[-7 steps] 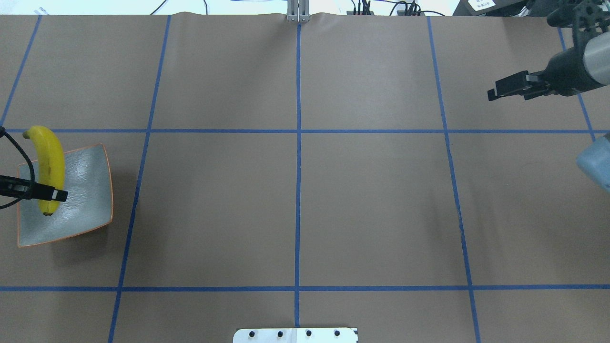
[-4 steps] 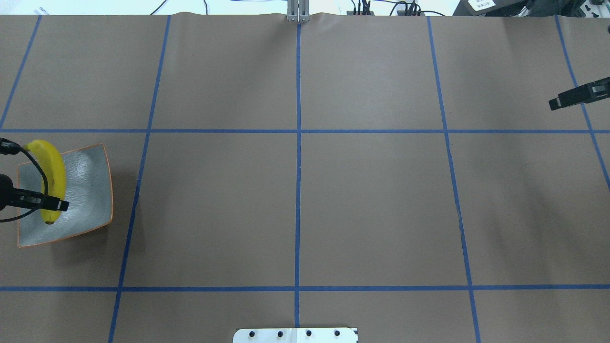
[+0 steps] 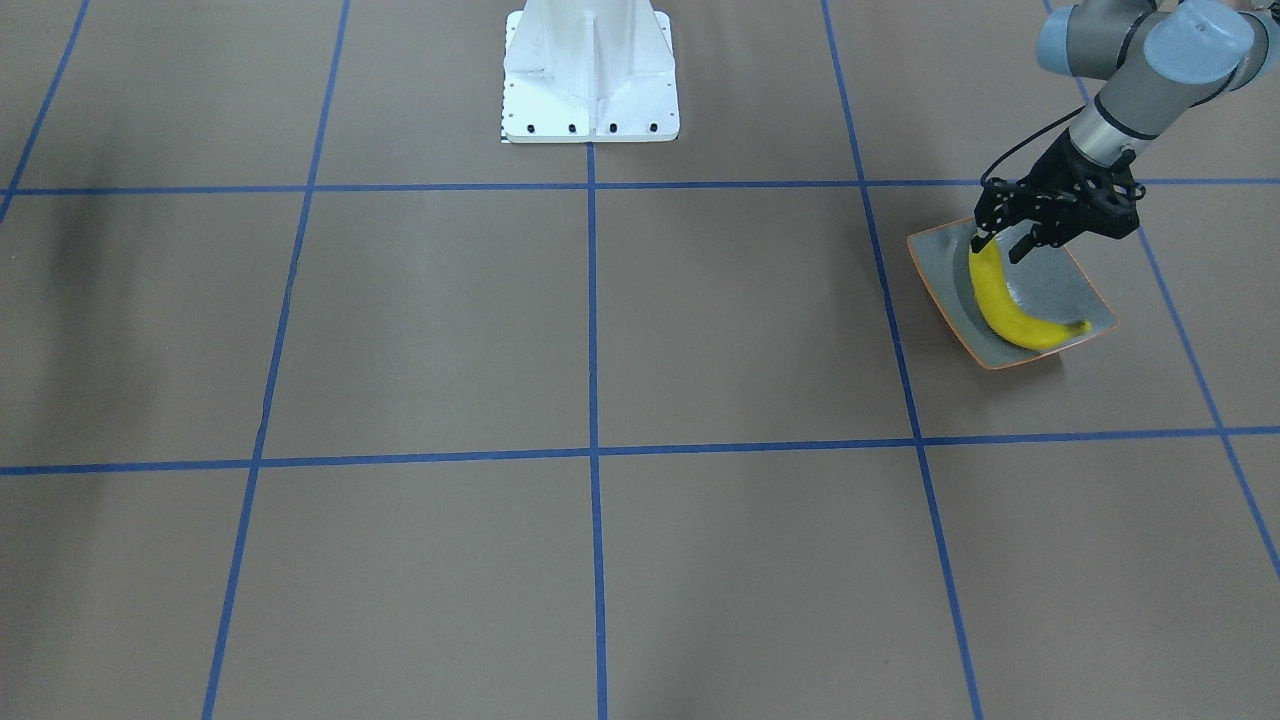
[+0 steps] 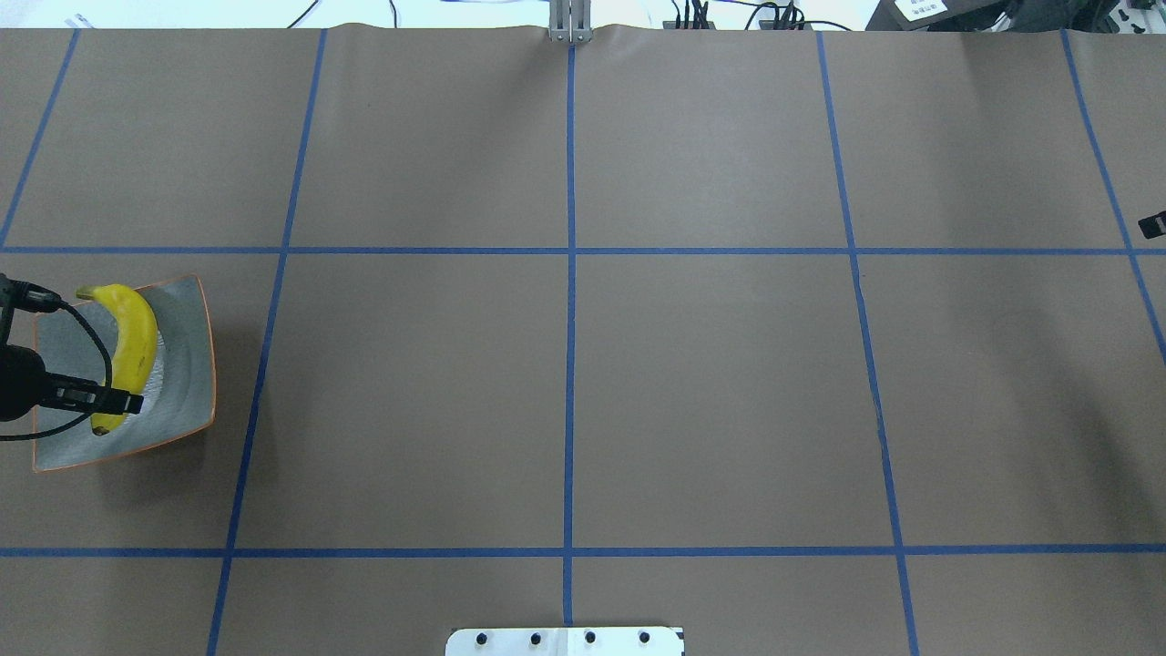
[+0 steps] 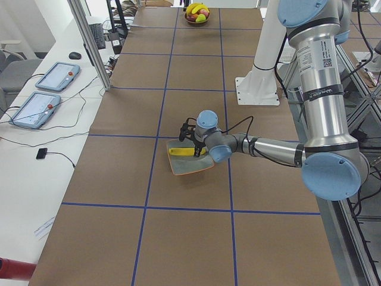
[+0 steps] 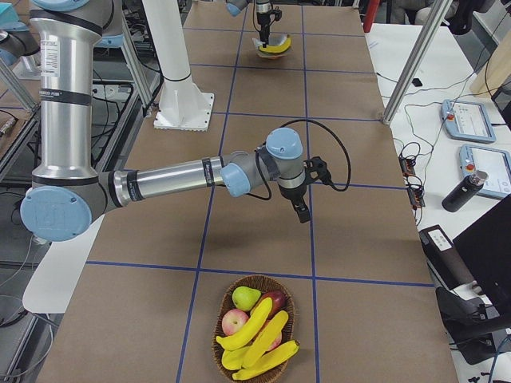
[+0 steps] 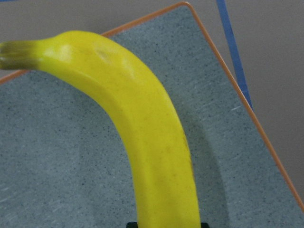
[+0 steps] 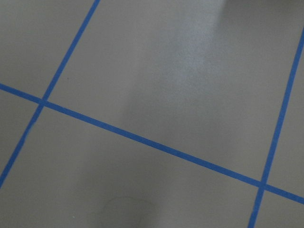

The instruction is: Transfer all bananas from basket to plate

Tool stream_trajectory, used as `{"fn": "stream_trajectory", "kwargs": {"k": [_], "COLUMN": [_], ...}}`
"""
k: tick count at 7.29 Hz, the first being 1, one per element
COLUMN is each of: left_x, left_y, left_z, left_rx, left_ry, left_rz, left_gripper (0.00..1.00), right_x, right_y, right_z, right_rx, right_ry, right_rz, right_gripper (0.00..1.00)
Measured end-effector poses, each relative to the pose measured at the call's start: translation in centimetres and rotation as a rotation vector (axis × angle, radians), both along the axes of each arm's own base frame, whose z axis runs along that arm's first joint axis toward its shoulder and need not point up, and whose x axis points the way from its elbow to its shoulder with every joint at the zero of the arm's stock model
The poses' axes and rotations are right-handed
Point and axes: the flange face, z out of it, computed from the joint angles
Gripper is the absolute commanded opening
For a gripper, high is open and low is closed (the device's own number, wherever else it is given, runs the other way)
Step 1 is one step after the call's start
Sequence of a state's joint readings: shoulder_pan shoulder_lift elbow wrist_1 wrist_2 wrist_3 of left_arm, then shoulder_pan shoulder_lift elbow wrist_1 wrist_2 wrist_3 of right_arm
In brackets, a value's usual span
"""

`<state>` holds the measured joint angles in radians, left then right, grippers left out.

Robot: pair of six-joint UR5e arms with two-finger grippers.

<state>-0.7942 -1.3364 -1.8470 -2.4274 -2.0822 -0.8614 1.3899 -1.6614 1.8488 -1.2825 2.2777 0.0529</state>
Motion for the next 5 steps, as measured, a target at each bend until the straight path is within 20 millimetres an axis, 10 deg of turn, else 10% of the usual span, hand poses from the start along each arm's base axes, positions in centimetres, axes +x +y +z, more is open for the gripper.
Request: {"fn": "stream_trajectory", "kwargs": {"k": [5], "left_x": [-10.7], "left_y": [-2.8], "left_z": [-6.4], "left_rx": [0.056], "left_ry": [0.195], "left_rz": [-0.013], "left_gripper": [1.00], "right_x": [6.5], "right_y": [2.2], "right_z": [6.9], "right_rx": [0.071], "right_ry": [0.058], "right_rz": [-0.108], "right_gripper": [1.00]}}
